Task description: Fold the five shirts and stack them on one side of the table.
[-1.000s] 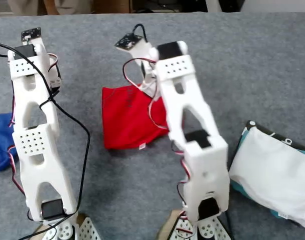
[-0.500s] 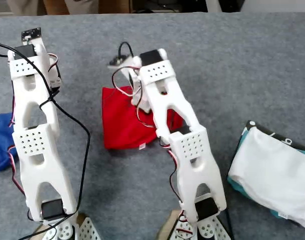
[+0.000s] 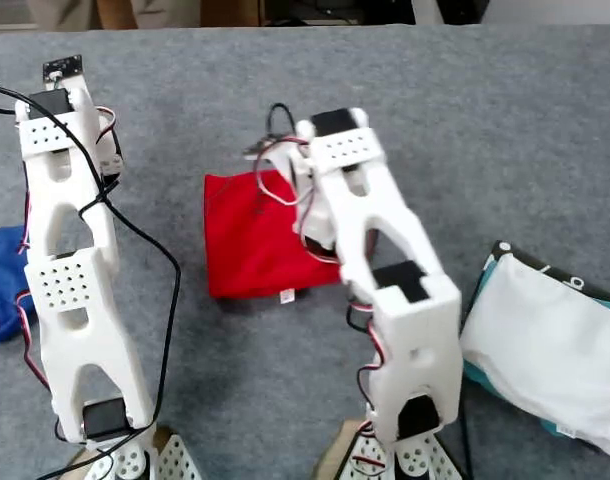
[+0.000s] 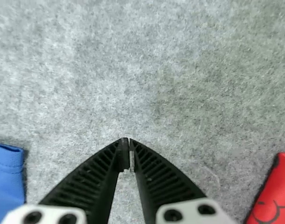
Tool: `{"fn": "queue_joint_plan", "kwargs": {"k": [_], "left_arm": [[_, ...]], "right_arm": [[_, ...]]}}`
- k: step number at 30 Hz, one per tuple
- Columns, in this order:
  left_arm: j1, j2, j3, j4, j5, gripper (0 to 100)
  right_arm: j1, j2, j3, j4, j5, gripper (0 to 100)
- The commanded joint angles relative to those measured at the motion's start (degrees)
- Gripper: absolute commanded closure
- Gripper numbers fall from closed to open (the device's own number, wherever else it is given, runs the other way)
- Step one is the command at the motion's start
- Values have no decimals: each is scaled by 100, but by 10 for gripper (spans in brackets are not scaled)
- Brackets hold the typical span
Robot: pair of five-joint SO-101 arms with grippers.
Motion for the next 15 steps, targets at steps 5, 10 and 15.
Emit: {"fn": "queue_joint_plan", "kwargs": {"k": [5, 10, 15], "left_arm": [[202, -127, -97, -26, -26, 981], [765, -321, -712, 888, -18, 981], [1407, -936, -404, 888, 35, 981]], "right_arm": [[242, -1191, 1182, -448, 202, 994], [259, -1771, 585, -484, -79, 994], [303, -1613, -92, -484, -422, 994]]}}
